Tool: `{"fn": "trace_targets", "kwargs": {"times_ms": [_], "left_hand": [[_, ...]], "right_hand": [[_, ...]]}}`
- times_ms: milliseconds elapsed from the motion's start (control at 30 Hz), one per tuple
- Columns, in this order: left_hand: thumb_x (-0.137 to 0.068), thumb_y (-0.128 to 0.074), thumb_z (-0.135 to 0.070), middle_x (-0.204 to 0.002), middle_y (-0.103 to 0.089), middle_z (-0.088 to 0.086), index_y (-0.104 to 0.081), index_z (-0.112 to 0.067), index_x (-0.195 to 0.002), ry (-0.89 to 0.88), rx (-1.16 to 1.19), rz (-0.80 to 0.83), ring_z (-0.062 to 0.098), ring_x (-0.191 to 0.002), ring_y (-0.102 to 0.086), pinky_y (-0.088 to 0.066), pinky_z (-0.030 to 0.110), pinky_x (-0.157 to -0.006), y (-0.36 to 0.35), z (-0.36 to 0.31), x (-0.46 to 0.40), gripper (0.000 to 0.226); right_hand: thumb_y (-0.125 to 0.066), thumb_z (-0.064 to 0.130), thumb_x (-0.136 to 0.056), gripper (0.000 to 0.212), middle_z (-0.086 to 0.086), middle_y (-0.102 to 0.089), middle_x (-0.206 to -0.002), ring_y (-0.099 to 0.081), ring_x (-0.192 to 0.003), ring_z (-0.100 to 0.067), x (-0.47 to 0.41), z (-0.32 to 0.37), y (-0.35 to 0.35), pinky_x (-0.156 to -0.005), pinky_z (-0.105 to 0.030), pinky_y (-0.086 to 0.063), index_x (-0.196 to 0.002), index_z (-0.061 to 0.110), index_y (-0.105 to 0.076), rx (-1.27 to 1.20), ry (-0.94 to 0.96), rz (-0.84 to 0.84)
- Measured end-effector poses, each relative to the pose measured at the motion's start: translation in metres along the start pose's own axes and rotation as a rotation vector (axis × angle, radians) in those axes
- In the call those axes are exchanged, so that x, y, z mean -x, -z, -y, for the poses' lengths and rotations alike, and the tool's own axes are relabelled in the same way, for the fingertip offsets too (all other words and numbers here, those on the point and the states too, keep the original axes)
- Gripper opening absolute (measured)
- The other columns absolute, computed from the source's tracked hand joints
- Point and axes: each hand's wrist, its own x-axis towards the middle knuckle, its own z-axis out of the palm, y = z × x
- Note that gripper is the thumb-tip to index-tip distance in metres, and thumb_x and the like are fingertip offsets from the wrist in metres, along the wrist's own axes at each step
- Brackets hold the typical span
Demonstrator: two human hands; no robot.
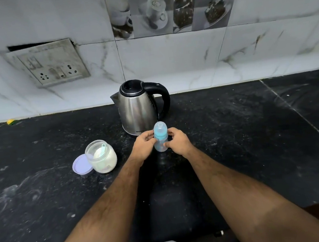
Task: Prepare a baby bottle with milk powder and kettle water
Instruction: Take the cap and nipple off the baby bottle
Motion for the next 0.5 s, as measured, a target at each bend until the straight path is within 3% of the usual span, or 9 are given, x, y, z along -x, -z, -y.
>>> {"fn": "trace_targets", "kwargs": {"times_ms": [100, 200, 367, 500], "left_hand": [[-0.092, -0.056, 0.001, -0.123, -0.068, 0.012, -0.059, -0.005, -0.13, 0.009, 0.025, -0.003, 0.025, -0.113, -0.065, -0.049, 0.036, -0.095, -0.004, 0.003, 0.001, 0.038], [-0.093, -0.06, -0.004, -0.118, -0.071, 0.009, -0.061, -0.009, -0.128, 0.001, 0.03, -0.002, 0.015, -0.097, -0.064, -0.051, 0.038, -0.093, -0.004, 0.005, 0.004, 0.036], [-0.092, -0.066, -0.017, -0.105, -0.075, -0.002, -0.067, -0.019, -0.12, -0.031, 0.037, 0.046, 0.012, -0.09, -0.068, -0.054, 0.034, -0.076, 0.003, 0.008, 0.015, 0.028], [-0.094, -0.065, -0.026, -0.096, -0.077, -0.007, -0.067, -0.022, -0.114, -0.033, 0.073, 0.129, 0.006, -0.083, -0.072, -0.056, 0.034, -0.077, 0.009, 0.004, 0.028, 0.02]], "right_hand": [[-0.078, 0.004, -0.076, 0.05, -0.004, -0.069, -0.12, -0.063, -0.113, -0.02, 0.001, -0.002, -0.005, -0.099, -0.034, -0.049, -0.123, 0.012, -0.063, -0.019, 0.019, -0.008], [-0.078, 0.005, -0.077, 0.044, -0.002, -0.072, -0.112, -0.066, -0.106, -0.019, 0.005, -0.005, -0.008, -0.096, -0.038, -0.052, -0.118, 0.013, -0.065, -0.047, 0.03, -0.019], [-0.078, 0.007, -0.078, 0.044, 0.0, -0.07, -0.112, -0.065, -0.105, -0.015, 0.023, -0.01, -0.007, -0.098, -0.04, -0.053, -0.119, 0.014, -0.063, -0.142, 0.074, -0.01], [-0.084, 0.014, -0.075, 0.054, 0.0, -0.067, -0.116, -0.065, -0.107, -0.017, 0.042, -0.008, -0.004, -0.095, -0.041, -0.054, -0.122, 0.017, -0.056, -0.227, 0.118, 0.009]]}}
